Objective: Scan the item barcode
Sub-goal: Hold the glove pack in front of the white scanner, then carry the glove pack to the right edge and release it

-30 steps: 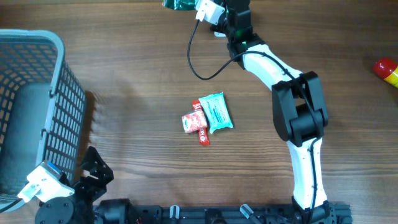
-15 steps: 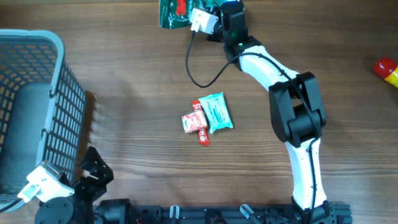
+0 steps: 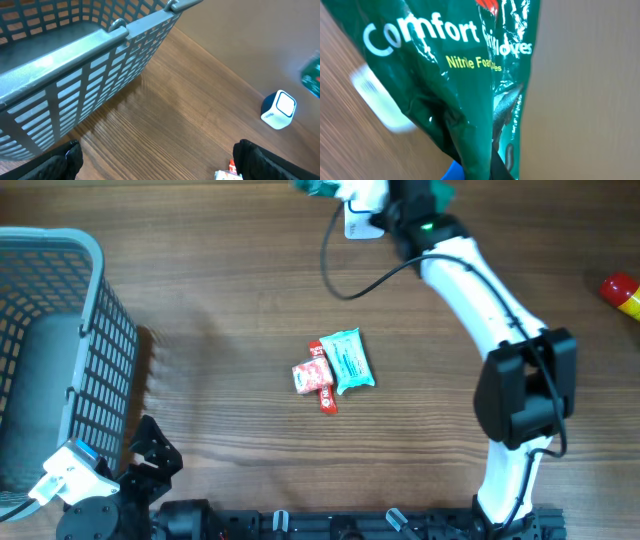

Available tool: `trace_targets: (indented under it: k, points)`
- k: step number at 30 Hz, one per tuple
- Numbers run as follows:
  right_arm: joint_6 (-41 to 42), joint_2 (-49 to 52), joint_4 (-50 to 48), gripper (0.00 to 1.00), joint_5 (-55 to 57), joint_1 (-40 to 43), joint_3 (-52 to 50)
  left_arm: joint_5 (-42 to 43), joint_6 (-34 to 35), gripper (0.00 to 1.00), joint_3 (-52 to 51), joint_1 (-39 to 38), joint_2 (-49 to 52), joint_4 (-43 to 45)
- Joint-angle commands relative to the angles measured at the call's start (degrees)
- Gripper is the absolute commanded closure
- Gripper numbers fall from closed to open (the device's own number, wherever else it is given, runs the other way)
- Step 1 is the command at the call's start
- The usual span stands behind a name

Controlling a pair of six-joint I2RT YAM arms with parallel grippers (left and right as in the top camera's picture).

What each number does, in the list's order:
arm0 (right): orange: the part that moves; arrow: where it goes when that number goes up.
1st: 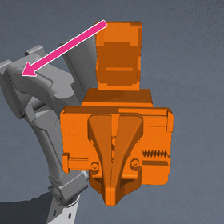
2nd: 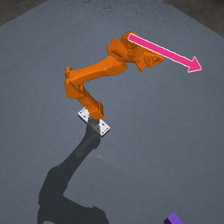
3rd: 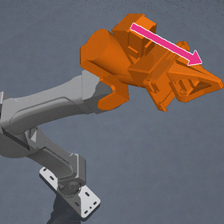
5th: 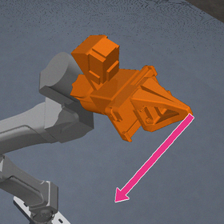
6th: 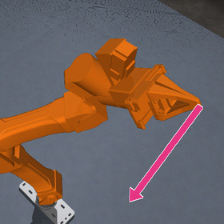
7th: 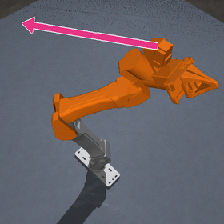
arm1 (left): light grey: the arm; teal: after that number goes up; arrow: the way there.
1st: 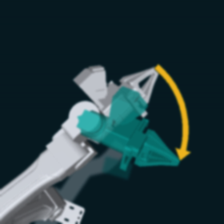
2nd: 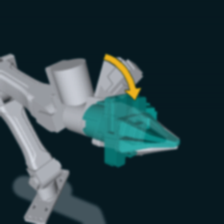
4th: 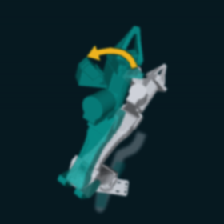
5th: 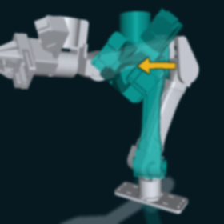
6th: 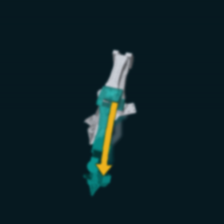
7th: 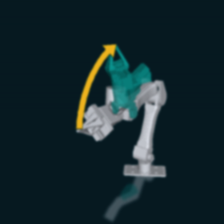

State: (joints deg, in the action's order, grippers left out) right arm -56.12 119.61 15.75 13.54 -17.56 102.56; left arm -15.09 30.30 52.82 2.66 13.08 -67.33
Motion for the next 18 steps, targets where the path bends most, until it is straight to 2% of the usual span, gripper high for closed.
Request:
trace_targets:
  k: [1,3,6,10,16,18]
  points:
    - [13.29,-1.44,2.19,0.96,5.57,7.89,0.28,-0.35,-0.44,0.00,0.00,0.35,-0.35,0.11]
    - [19.23,-1.42,4.26,0.96,2.80,12.94,-0.39,-0.35,-0.44,0.00,0.00,0.35,-0.35,0.11]
    - [22.10,0.11,6.03,0.96,-4.96,21.86,-0.85,-0.35,-0.44,0.00,0.00,0.35,-0.35,0.09]
    - [33.88,1.38,7.45,0.96,-5.09,31.52,-0.85,-0.35,-0.44,0.00,0.00,0.35,-0.35,0.11]
    - [35.43,3.34,9.57,0.95,-9.18,40.98,-0.92,-0.35,-0.44,0.00,0.00,0.35,-0.35,0.09]
    - [38.18,4.52,9.99,0.95,-8.92,43.36,-0.92,-0.35,-0.44,0.00,0.00,0.35,-0.35,0.09]
